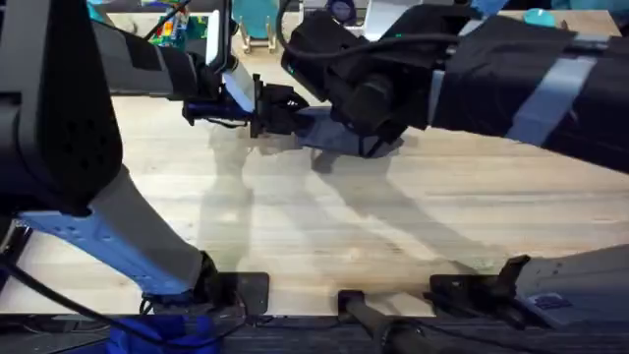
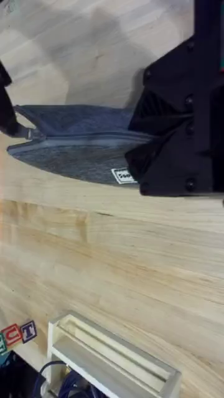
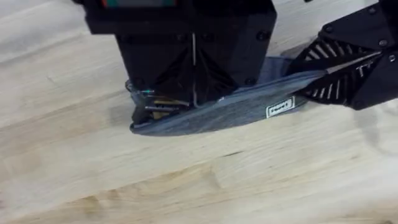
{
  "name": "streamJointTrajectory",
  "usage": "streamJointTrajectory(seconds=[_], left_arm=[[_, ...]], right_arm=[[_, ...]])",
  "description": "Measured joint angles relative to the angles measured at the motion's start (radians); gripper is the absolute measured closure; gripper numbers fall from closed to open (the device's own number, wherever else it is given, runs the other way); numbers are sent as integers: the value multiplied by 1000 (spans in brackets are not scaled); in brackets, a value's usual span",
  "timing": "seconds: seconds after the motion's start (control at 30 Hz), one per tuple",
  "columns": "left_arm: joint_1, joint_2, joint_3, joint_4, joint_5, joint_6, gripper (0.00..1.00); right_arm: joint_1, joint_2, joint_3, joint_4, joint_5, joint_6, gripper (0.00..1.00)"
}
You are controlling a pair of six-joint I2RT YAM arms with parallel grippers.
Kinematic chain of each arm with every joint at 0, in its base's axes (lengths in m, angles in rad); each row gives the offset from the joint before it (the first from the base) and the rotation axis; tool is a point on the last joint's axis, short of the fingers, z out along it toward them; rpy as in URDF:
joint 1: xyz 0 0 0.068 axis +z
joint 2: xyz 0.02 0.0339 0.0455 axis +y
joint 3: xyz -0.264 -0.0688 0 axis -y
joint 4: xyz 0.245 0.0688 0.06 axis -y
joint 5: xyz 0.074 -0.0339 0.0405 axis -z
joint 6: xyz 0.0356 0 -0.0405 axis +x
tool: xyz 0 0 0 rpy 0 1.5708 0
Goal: Unzip the bag, pick up the pens from the table one at a time and place them inside, then zip the bag closed.
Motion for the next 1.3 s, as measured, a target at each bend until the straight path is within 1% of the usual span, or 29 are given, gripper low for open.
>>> streamJointTrajectory(seconds=[0.63, 1.0, 1.3], left_arm=[[2, 0, 0, 2, 0, 0, 958], [3, 0, 0, 1, 0, 0, 958], [3, 0, 0, 0, 1, 0, 958]], right_arm=[[-79, -13, 2, -93, -21, 0, 971], [-175, -13, 2, -153, -80, 0, 971], [-228, -13, 2, -179, -120, 0, 971]])
